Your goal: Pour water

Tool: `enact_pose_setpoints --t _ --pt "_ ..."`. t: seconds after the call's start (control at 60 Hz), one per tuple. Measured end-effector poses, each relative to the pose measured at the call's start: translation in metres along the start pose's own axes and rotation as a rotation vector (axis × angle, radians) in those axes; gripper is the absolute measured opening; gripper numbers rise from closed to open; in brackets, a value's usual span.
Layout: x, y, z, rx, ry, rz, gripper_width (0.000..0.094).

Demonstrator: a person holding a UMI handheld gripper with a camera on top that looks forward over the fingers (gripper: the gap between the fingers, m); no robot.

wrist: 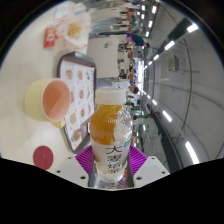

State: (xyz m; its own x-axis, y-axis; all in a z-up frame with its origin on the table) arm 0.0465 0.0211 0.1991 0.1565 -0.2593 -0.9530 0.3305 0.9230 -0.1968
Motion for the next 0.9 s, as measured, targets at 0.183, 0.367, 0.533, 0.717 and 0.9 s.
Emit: enact_pose_setpoints --t 0.183,0.367,0.533,0.717,0.9 --pt "-0.023 -0.023 0.020 -0.103 0.622 -0.135 0.0437" --pt "0.001 -0.022 0.036 -0.174 1.174 -0.331 0.0439" --pt "0.044 -0.010 0.037 -0.253 1.365 -0.384 0.0437" --pt "0.097 -0.001 0.043 -0.216 1.465 -0.488 0.0438" --pt "0.131 -0.007 0.047 -0.217 1.488 -0.494 0.0455"
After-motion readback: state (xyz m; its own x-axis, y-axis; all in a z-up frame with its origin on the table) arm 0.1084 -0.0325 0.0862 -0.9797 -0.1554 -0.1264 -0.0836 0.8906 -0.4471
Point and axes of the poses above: the point between the fingertips, and its own axes, seen from behind it with the camera up: x to the left, z down, y forward, the way the camera looks, the point moved 7 cm from there along -y, backward, against the way the camera looks, and after that the axes turned 9 degrees about -y, right-handed, at the moved point
